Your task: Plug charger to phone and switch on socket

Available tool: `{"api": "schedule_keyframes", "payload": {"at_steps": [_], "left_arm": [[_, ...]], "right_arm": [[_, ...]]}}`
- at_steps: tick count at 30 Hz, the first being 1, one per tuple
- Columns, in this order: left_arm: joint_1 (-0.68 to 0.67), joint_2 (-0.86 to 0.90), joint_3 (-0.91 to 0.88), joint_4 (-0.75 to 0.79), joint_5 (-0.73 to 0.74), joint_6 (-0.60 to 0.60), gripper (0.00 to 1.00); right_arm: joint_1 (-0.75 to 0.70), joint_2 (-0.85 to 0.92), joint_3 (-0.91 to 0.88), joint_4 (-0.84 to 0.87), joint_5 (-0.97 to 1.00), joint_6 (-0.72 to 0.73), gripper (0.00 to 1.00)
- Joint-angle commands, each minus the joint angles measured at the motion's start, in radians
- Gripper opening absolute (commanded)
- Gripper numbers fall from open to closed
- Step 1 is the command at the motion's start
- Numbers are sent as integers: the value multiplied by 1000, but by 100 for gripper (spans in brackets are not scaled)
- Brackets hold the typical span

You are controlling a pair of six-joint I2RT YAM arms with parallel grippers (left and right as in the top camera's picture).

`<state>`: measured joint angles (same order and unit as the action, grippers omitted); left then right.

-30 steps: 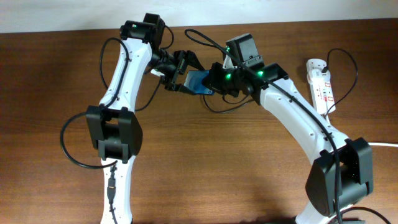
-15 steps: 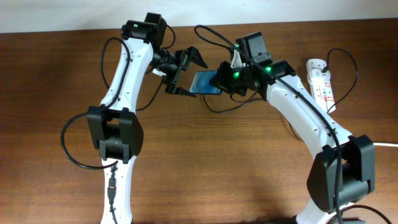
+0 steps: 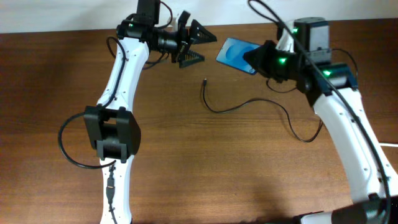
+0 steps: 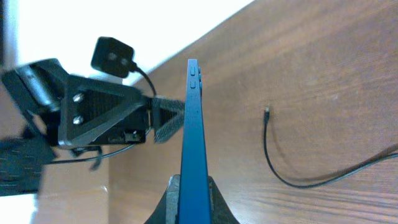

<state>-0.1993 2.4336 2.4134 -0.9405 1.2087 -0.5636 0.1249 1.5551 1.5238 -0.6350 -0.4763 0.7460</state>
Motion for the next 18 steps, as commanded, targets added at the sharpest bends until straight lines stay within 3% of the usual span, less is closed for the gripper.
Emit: {"api": "schedule_keyframes", "payload": {"at_steps": [1, 3, 8, 15, 18], "left_arm": [[16, -5, 19, 119, 307, 61, 99], [16, -5, 19, 118, 317, 58, 100], [14, -5, 19, 118, 309, 26, 99], [14, -5, 19, 118, 167, -148, 99], [16, -5, 19, 119, 81, -235, 99]], "right_arm": [[-34, -65, 19, 66, 67, 202, 4], [-13, -3, 19, 134, 172, 396, 4], [72, 122, 19, 440, 131, 396, 4], [236, 186, 19, 491, 399, 397, 4], [254, 186, 19, 470, 410, 524, 4]]}}
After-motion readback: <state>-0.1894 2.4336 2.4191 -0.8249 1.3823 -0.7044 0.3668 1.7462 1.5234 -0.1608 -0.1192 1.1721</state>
